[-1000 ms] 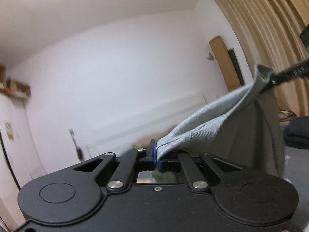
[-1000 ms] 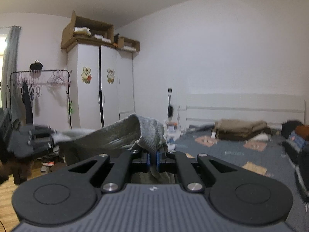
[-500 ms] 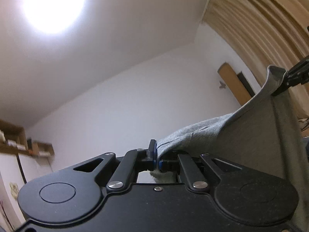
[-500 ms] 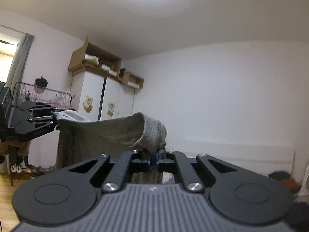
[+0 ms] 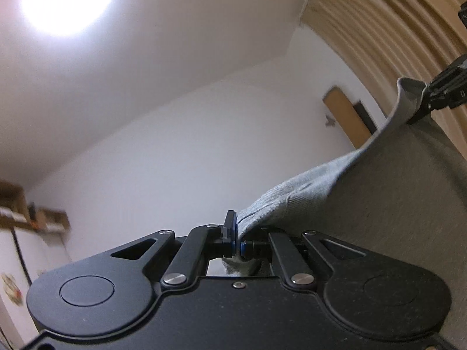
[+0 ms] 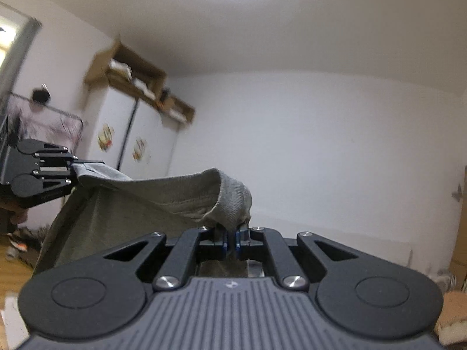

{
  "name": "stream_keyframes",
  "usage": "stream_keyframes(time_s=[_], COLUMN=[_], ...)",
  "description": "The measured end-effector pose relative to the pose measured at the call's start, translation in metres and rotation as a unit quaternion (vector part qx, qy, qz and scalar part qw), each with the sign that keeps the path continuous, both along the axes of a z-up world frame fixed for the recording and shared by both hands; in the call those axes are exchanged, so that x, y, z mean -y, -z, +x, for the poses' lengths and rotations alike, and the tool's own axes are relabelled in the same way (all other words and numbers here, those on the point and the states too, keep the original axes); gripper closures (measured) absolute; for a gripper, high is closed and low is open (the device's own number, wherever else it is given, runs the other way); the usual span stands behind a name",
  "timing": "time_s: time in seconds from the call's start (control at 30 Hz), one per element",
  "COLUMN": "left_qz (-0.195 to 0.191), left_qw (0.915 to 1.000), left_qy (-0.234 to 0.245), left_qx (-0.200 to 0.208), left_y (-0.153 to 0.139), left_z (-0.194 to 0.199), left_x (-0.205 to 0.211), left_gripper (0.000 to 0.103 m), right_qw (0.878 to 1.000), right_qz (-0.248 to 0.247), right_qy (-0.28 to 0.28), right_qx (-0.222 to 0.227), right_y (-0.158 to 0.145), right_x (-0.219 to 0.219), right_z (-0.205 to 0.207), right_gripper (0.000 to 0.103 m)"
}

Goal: Fold clothes

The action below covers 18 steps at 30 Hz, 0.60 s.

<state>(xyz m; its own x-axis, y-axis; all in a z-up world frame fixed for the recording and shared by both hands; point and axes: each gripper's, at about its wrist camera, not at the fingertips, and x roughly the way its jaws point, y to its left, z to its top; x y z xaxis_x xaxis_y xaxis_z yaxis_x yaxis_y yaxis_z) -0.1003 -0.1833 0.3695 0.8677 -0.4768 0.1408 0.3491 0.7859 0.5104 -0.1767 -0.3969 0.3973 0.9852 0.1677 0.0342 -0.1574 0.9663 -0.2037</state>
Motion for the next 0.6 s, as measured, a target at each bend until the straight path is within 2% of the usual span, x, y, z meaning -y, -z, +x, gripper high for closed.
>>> stream_keyframes(time_s=[0.13,0.27,0.37,0.53,0.6], left_qz=[0.015,0.035,0.058,0.08,0.081], left_qw=[0.998,0.9918,0.9839,0.9666,0.9593], left_qy=[-0.002,-0.002,0.0,0.0,-0.003], left_qx=[-0.061,-0.123,-0.169,-0.243,-0.27], left_y=[0.049,0.105,0.156,0.243,0.276], left_z=[0.074,0.145,0.193,0.263,0.281], left_x=[0.022,0.051,0.082,0.111,0.105], left_gripper=[0.1,0.1,0.1,0.1,0.1], right_qw=[0.998,0.992,0.986,0.969,0.962], right_qz=[0.005,0.01,0.014,0.022,0.025], right_qy=[0.027,0.052,0.067,0.092,0.101], right_qx=[-0.054,-0.11,-0.153,-0.227,-0.251], right_y=[0.049,0.111,0.164,0.257,0.289], right_x=[0.017,0.033,0.043,0.061,0.067], right_z=[0.08,0.164,0.221,0.304,0.326], right_gripper=[0.098,0.098,0.098,0.098,0.098])
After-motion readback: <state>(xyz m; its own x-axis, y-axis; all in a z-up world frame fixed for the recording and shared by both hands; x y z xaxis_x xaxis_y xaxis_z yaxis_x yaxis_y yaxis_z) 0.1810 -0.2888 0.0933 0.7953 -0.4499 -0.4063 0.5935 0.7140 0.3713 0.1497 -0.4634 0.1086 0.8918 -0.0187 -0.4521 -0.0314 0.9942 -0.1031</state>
